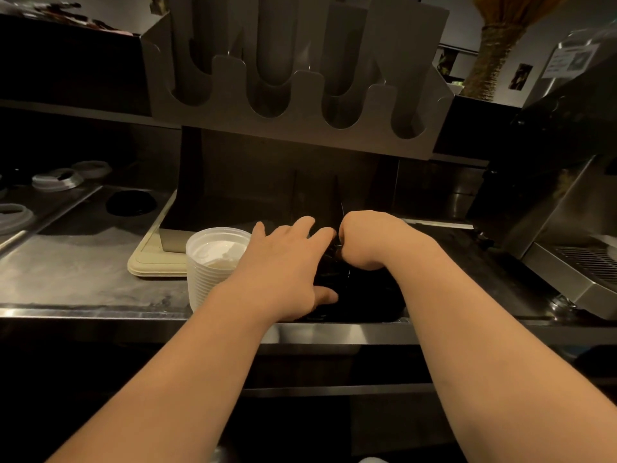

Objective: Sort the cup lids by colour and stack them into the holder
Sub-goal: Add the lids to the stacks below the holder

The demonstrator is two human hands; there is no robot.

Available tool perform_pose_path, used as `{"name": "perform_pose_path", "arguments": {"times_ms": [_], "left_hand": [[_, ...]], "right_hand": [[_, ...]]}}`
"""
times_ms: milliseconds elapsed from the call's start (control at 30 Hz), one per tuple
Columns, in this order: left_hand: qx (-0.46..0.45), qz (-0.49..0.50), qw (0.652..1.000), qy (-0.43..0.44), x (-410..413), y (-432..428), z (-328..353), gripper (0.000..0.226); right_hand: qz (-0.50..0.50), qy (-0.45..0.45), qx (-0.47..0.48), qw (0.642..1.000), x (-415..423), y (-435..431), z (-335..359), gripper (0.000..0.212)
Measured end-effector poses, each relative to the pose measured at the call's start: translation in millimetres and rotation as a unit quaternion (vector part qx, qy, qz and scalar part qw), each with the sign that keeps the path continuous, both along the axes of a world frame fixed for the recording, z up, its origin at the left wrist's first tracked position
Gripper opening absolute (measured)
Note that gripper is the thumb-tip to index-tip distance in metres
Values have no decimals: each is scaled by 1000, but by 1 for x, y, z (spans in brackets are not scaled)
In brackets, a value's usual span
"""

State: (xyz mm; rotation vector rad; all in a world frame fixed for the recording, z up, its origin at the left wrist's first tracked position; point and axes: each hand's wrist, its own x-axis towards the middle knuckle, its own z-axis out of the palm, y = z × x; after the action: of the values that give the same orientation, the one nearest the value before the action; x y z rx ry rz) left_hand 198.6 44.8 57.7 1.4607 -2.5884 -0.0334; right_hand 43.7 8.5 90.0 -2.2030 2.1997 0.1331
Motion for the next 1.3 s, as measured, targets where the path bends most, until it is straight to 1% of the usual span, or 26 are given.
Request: {"name": "perform_pose_path", "arguments": {"times_ms": [167, 267, 333, 400, 467, 633, 767, 833, 967, 1067, 1100, 1167, 1200, 1233, 1300], "left_hand": [[20, -7, 1000, 4, -9, -9, -2, 94], [30, -4, 1000, 3, -10, -9, -3, 95], [33, -6, 999, -25, -10, -8, -4, 91], [24, -12, 996, -82, -12, -9, -6, 83], [22, -10, 993, -114, -12, -11, -9, 80], [80, -6, 992, -92, -17, -13, -15, 89], [73, -5, 995, -73, -19, -17, -21, 95], [67, -8, 995, -70, -17, -18, -23, 94], [90, -11, 995, -45, -16, -14, -21, 85], [91, -11, 995, -42, -15, -11, -17, 74], [82, -15, 995, -50, -15, -10, -16, 71], [77, -19, 995, -61, -15, -10, -14, 68], [79, -18, 995, -61, -14, -10, -14, 68], [79, -18, 995, -60, -13, -10, -14, 70], [76, -25, 995, -58, -12, -10, -13, 77]], "right_hand": [[-12, 4, -6, 1000, 0, 3, -3, 8], [-19, 25, -20, 999, 1, 7, -1, 11], [-15, 40, -24, 999, 2, 8, -1, 15], [-14, 37, -27, 999, 2, 11, -4, 16], [-25, 35, -35, 998, 5, 15, -7, 17], [-60, 38, -48, 996, 13, 24, -12, 16], [-46, 64, -33, 996, 10, 26, -9, 14], [-32, 78, -35, 996, 8, 26, -11, 16], [-26, 82, -42, 995, 2, 27, -12, 22], [-51, 25, -50, 997, -6, 26, -5, 33], [-58, -16, -56, 997, -9, 26, -2, 40], [-59, -132, -54, 988, -12, 28, 4, 49], [-59, -180, -50, 981, -13, 30, 7, 51], [-59, -208, -54, 975, -14, 33, 10, 50], [-64, -236, -93, 965, -20, 37, 13, 44]]}}
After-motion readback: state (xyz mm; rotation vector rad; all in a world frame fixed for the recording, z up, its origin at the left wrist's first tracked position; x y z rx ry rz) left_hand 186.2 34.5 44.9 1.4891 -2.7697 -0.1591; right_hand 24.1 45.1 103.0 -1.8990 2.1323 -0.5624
